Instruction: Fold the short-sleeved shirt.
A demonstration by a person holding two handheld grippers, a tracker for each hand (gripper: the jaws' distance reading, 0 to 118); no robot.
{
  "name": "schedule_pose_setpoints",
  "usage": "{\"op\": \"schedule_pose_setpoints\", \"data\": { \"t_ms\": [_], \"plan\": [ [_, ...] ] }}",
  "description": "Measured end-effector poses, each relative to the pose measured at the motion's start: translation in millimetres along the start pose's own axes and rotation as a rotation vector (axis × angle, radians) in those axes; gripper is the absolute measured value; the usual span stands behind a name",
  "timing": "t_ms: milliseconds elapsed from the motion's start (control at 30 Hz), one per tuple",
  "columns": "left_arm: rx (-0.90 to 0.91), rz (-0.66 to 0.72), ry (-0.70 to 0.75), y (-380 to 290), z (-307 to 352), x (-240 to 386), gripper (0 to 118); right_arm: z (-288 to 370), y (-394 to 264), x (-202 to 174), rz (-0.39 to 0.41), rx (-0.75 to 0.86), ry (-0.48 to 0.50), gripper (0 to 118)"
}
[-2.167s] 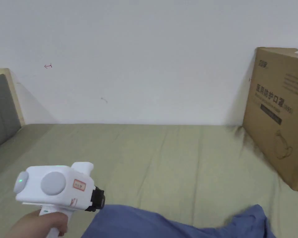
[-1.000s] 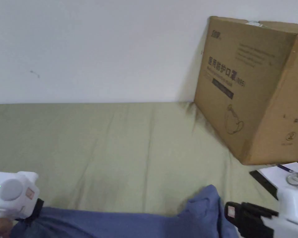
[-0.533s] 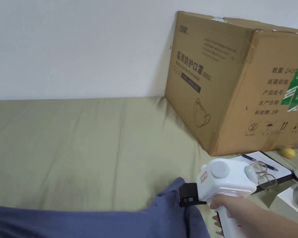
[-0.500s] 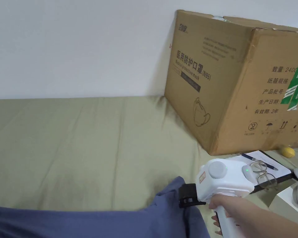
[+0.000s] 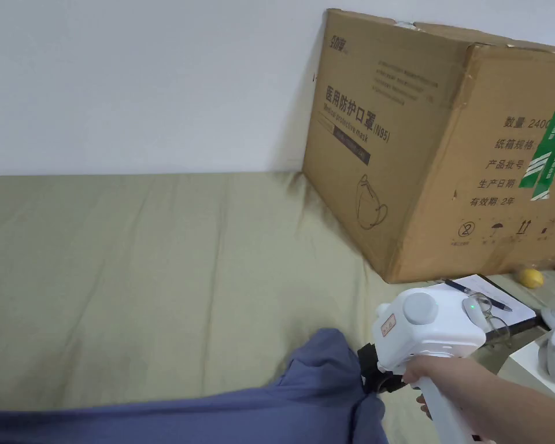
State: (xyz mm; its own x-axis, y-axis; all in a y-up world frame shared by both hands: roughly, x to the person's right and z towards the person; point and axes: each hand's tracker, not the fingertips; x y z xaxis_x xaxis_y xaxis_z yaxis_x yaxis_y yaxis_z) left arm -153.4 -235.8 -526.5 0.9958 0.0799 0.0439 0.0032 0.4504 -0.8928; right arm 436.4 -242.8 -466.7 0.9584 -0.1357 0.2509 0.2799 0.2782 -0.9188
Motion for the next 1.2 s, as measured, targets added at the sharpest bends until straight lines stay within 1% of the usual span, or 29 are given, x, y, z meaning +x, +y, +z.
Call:
{"op": "schedule_pose_setpoints", "data": {
  "t_ms": [33, 133, 267, 300, 400, 467, 500, 533, 600, 667, 733, 833, 900, 967, 1033, 1100, 1200],
  "plan": [
    [0.0, 0.002, 0.001, -1.2, 2.5, 0.3, 1, 6.1, -0.5, 2.3, -0.004, 0.021, 0.038, 1],
    [0.0, 0.003, 0.006, -2.4, 11.1, 0.9, 1, 28.6, -5.4, 9.3, 0.019, 0.097, 0.077, 0],
    [0.031, 0.011, 0.008, -2.5, 35.1, -1.1, 1, 67.9, -14.8, 19.4, -0.007, 0.167, 0.204, 0],
    [0.041, 0.011, 0.007, -2.2, 44.0, -2.2, 1, 81.0, -18.2, 20.0, 0.002, 0.188, 0.24, 0],
    [0.079, 0.019, -0.005, -3.8, 75.5, -8.1, 1, 121.9, -32.5, 27.4, 0.035, 0.264, 0.284, 0],
    [0.129, 0.022, -0.026, -6.6, 104.0, -10.3, 1, 153.0, -43.7, 27.4, 0.033, 0.331, 0.326, 0],
    [0.159, 0.011, -0.033, -8.0, 121.9, -10.4, 1, 170.7, -49.9, 28.1, 0.038, 0.357, 0.368, 0],
    [0.185, -0.001, -0.032, -9.4, 140.3, -10.4, 1, 188.8, -55.9, 27.3, 0.046, 0.389, 0.375, 0],
    [0.239, -0.005, -0.057, -13.9, 178.0, -12.1, 1, 222.4, -66.2, 23.5, 0.054, 0.435, 0.38, 0],
    [0.306, -0.009, -0.066, -16.5, 219.6, -13.5, 1, 257.9, -76.7, 18.0, 0.085, 0.502, 0.372, 0],
    [0.367, -0.02, -0.082, -17.3, 262.7, -15.8, 1, 296.0, -86.3, 5.7, 0.124, 0.564, 0.384, 0],
    [0.455, -0.042, -0.064, -15.1, 322.0, -16.5, 1, 349.8, -91.3, -10.0, 0.191, 0.681, 0.379, 0],
    [0.515, -0.033, -0.069, -11.9, 355.6, -19.6, 1, 382.9, -89.8, -20.7, 0.201, 0.749, 0.362, 0],
    [0.571, -0.017, -0.068, -6.1, 384.3, -20.5, 1, 410.7, -80.2, -30.1, 0.193, 0.798, 0.367, 0],
    [0.603, -0.026, -0.064, 5.0, 406.5, -18.9, 1, 437.3, -65.3, -45.2, 0.212, 0.817, 0.356, 0],
    [0.634, -0.04, -0.042, 18.2, 421.4, -14.4, 1, 455.2, -45.5, -60.5, 0.256, 0.861, 0.298, 0],
    [0.665, -0.024, -0.029, 47.6, 432.5, -9.4, 1, 475.5, -10.2, -83.1, 0.241, 0.902, 0.244, 0]
  ]
}}
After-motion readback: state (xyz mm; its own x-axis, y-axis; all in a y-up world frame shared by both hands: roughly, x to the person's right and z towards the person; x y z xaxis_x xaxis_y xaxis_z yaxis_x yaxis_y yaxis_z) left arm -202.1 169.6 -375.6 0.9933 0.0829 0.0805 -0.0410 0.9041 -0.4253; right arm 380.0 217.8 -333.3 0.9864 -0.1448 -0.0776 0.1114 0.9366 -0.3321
